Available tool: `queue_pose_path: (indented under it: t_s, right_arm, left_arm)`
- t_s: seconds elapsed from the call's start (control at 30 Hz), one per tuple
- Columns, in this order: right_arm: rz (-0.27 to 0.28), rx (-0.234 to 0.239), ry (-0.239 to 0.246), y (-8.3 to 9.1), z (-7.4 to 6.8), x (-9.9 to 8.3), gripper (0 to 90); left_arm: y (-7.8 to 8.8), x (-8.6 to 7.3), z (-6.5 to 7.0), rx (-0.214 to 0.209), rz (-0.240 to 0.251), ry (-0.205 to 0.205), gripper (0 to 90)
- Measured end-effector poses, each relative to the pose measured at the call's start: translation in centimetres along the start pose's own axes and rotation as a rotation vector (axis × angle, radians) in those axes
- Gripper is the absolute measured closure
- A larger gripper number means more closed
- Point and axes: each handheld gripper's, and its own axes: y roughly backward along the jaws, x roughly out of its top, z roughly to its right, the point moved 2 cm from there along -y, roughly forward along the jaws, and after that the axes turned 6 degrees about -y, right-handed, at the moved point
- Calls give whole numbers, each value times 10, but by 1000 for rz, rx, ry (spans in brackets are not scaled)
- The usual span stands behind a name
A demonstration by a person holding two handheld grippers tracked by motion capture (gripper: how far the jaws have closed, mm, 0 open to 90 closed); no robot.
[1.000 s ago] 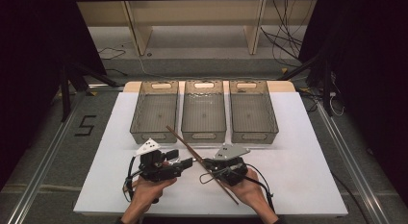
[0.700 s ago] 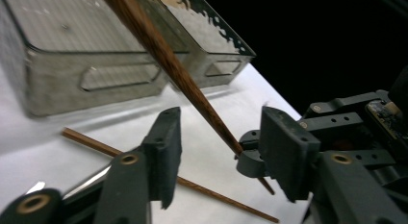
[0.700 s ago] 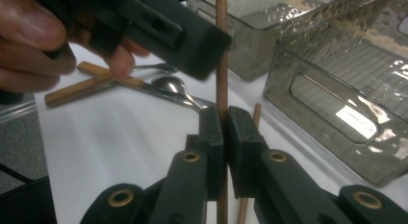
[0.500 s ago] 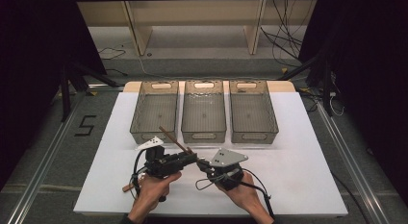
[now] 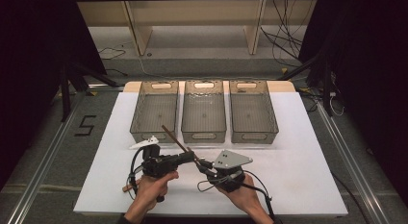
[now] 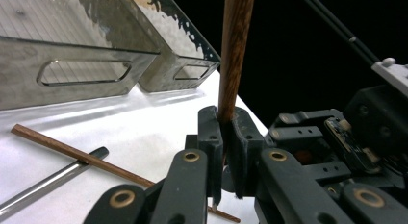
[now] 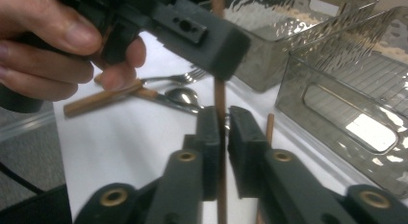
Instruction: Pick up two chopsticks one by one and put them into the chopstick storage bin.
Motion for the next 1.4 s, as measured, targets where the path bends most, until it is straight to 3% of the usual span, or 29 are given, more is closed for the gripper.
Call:
queue_pose_path:
  t_s: [0.03,0.2,0.3,0.53,0.77,0.97,1.13,1.4]
  right_arm:
    - [0,0,0,0,0,0,775]
    - [14,12,-57,14,11,1,578]
    - [17,-6,-69,21,18,-3,507]
    - [-49,-44,-135,29,33,-18,333]
    - [-57,-50,-180,36,41,-27,299]
    - [-49,-62,-210,43,48,-32,281]
    - [-46,-70,-219,48,50,-34,276]
    - [-25,-82,-220,52,52,-37,260]
  left_arm:
    - [2,1,0,-2,3,0,849]
    - [10,11,-5,22,0,-30,849]
    - [17,19,-12,46,-13,-40,849]
    - [31,52,-22,85,-83,-82,848]
    - [43,99,-28,149,-149,-134,848]
    - [48,135,-29,190,-168,-165,848]
    - [51,158,-32,207,-170,-169,848]
    - [50,185,-46,283,-161,-173,848]
